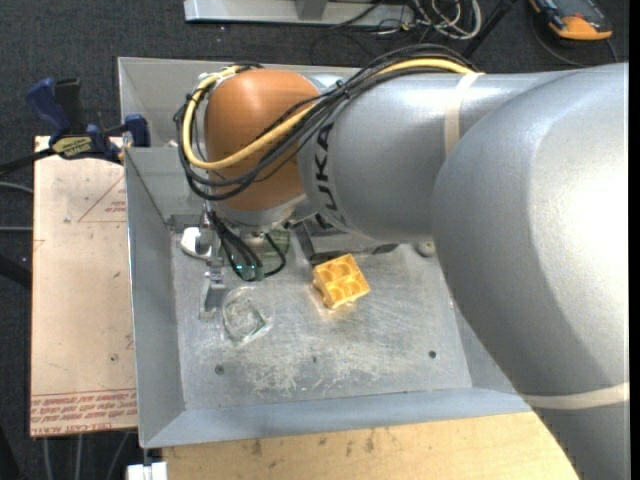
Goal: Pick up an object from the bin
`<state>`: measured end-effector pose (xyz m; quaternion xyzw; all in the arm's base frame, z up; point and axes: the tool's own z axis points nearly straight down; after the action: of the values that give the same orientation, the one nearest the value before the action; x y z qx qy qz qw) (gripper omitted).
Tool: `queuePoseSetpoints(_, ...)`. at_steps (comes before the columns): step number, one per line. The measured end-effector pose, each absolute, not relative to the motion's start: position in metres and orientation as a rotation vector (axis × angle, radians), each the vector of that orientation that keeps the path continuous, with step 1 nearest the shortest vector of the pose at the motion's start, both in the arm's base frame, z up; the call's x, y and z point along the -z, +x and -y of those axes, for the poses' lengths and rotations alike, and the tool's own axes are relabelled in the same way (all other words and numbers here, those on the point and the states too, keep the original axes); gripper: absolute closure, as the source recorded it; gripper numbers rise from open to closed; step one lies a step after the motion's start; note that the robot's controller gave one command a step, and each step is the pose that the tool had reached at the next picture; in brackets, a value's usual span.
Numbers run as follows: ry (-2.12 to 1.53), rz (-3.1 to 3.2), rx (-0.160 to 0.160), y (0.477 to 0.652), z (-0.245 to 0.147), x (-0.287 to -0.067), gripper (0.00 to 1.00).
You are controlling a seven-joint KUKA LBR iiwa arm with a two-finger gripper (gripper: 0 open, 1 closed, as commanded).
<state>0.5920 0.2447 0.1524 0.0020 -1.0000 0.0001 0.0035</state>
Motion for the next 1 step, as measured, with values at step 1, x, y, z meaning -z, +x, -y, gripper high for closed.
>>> queuePoseSetpoints(1,0.001,3.142,0.002,0.5942,-0.2438,-0.1576,0.00)
